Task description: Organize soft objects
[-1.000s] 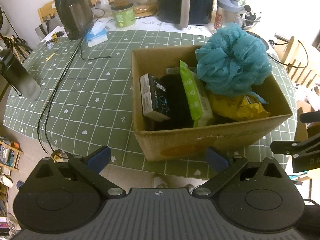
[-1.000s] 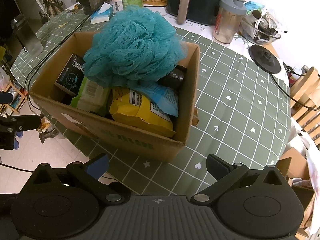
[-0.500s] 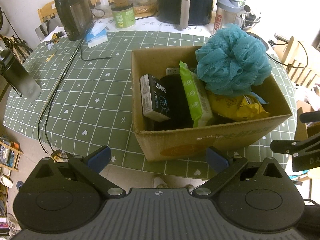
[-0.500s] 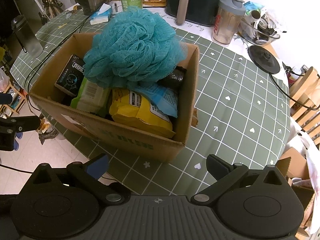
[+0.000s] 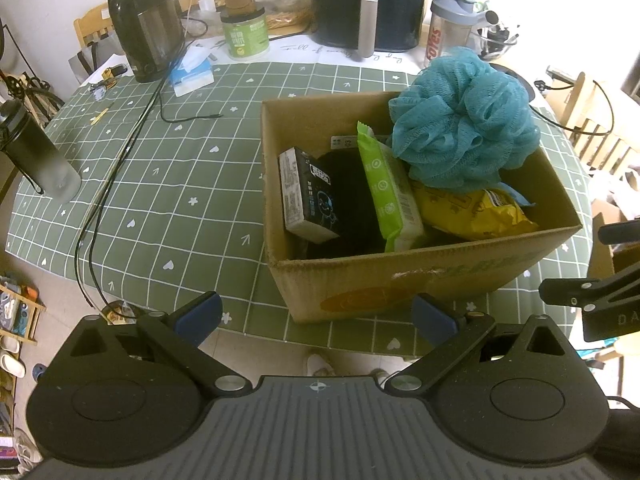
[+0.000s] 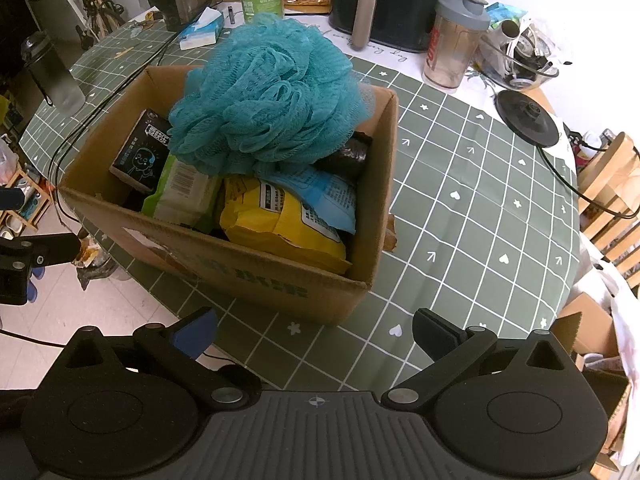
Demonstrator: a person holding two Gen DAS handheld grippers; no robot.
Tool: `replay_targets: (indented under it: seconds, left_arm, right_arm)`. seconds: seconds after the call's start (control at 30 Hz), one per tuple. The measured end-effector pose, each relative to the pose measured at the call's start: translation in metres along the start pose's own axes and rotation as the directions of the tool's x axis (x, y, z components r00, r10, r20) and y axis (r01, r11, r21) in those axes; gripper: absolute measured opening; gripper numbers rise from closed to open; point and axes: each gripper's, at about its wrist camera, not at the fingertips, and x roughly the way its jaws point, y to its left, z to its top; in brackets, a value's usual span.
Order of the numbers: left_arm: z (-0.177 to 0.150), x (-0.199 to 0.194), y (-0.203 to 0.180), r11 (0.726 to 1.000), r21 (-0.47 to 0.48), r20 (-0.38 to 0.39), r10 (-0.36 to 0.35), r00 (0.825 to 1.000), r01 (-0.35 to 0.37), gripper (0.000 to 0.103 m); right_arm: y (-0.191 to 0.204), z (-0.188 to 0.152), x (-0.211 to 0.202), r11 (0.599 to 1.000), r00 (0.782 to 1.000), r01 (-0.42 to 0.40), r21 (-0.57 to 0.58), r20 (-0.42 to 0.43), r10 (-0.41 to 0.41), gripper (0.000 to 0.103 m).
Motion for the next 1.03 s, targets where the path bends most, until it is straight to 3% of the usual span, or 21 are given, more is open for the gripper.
replay_targets:
  seconds: [1.03]
  left_arm:
    - [0.0046,-0.0033,0.0067,1.0,-0.001,0.028,-0.017,0.999,0.018,0.103]
  right_arm:
    - [0.0063,0.0078,-0.0024,1.0,1.0,0.01,-0.001,0.008,-0.01,0.103]
